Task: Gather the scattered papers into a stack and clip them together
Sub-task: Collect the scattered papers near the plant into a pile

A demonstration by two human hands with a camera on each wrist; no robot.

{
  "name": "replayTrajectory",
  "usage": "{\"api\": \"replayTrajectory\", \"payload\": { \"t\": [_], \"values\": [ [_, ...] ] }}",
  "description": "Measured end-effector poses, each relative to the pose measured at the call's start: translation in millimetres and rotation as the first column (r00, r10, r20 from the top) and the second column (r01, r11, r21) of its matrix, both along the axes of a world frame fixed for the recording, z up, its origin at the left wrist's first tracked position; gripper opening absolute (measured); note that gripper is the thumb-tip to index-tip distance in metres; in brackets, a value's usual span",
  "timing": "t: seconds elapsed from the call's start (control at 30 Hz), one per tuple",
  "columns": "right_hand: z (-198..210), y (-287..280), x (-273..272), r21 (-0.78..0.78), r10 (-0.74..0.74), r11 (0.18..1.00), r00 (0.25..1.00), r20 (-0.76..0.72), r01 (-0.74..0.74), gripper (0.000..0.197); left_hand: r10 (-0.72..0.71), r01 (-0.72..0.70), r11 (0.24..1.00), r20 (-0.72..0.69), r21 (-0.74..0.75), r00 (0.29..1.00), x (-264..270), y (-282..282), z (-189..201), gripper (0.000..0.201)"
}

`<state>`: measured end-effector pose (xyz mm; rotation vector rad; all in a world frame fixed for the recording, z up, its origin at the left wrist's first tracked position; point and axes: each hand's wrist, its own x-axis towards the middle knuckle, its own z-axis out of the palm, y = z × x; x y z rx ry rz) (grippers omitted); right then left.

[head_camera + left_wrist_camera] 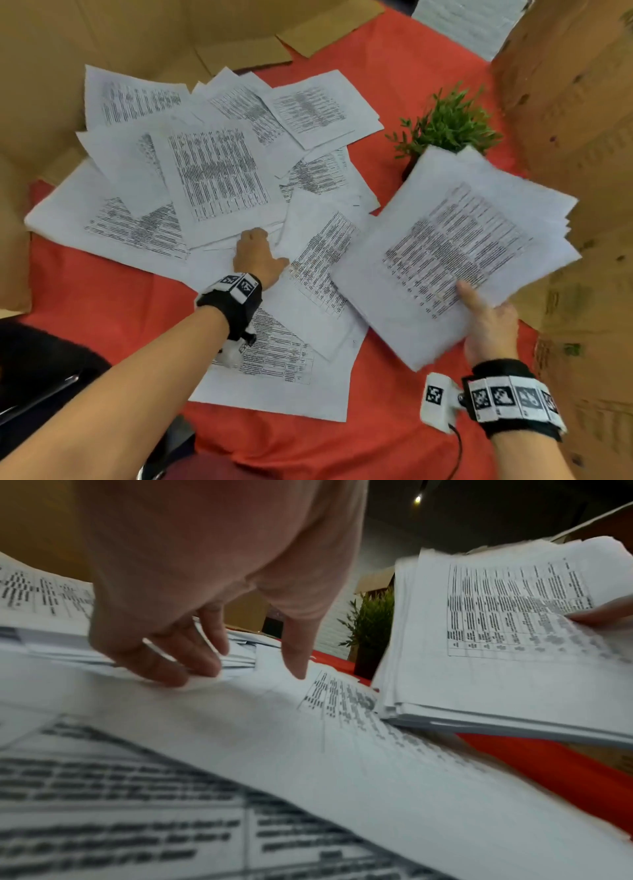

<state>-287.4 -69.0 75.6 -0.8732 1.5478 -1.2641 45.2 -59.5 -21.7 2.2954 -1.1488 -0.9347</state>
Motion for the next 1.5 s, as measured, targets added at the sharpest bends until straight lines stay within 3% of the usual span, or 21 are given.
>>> {"api": "replayTrajectory", "payload": {
  "t": [0.1, 0.23, 0.33, 0.43, 0.53, 0.7, 0.83, 1.0, 1.1, 1.27, 1.33, 1.43, 1.5],
  "values": [
    [-29.3, 3.6, -7.6, 0.287, 0.038, 0.955, 0.989, 0.142, -0.078, 0.043, -0.035, 0.034, 0.999, -0.111, -0.01, 0.993, -3.4, -4.2, -2.0, 0.051],
    [-55.3, 15.2, -3.6, 0.58, 0.015, 0.812, 0.997, 0.076, -0.056, 0.034, -0.055, 0.06, 0.998, -0.138, 0.031, 0.989, -16.7, -6.3, -0.3, 0.033],
    [-59.8, 17.3, 0.5, 0.606, 0.025, 0.793, 0.997, 0.067, -0.06, 0.03, -0.037, 0.048, 0.996, -0.151, 0.07, 0.988, -23.1, -2.7, -1.7, 0.039],
    [-56.2, 17.0, 3.6, 0.606, 0.007, 0.783, 0.977, 0.214, -0.138, 0.023, -0.014, 0.037, 0.994, -0.219, 0.102, 0.976, -26.8, -1.3, -2.2, 0.05],
    [-51.4, 16.0, -0.2, 0.601, -0.017, 0.771, 0.937, 0.35, -0.21, 0.035, -0.022, 0.037, 0.998, -0.262, 0.054, 0.965, -29.2, -1.9, -3.1, 0.044],
    [-54.2, 18.9, -6.7, 0.596, -0.018, 0.764, 0.915, 0.403, -0.247, 0.04, -0.007, 0.0, 1.0, -0.285, -0.025, 0.959, -39.5, -0.3, -3.6, 0.051],
    [-62.9, 6.2, 18.1, 0.608, 0.038, 0.764, 0.955, 0.294, -0.217, 0.033, -0.056, 0.055, 0.998, -0.3, -0.01, 0.952, -49.8, -2.1, -5.3, 0.056],
    [-65.6, -5.7, 23.6, 0.566, 0.158, 0.82, 0.985, -0.073, -0.089, 0.027, 0.051, -0.06, 0.998, -0.423, -0.008, 0.904, -36.3, -6.3, -4.4, 0.058],
    [-62.8, -6.5, 11.5, 0.524, 0.132, 0.848, 0.988, -0.074, -0.074, 0.029, 0.116, -0.162, 0.985, -0.443, -0.067, 0.889, -12.1, -13.1, 5.0, 0.057],
    [-73.2, -9.8, 2.3, 0.542, 0.134, 0.836, 0.989, -0.055, -0.083, 0.038, 0.054, -0.137, 0.939, -0.257, -0.317, 0.965, 20.3, -33.1, 56.4, 0.033],
    [-79.3, -12.3, 2.2, 0.532, 0.146, 0.844, 0.985, -0.094, -0.074, 0.04, -0.014, -0.051, 0.89, -0.139, -0.454, 0.99, 33.6, -41.6, 93.7, 0.027],
    [-84.2, -17.1, 4.0, 0.504, 0.212, 0.855, 0.97, -0.123, -0.123, 0.038, -0.188, 0.243, 0.798, 0.155, -0.551, 0.97, 49.8, -50.9, 160.6, 0.02],
    [-80.9, -19.2, 7.1, 0.491, 0.254, 0.856, 0.959, -0.127, -0.162, 0.035, -0.339, 0.49, 0.715, 0.365, -0.499, 0.867, 48.4, -53.6, 205.9, 0.011]
  ]
}}
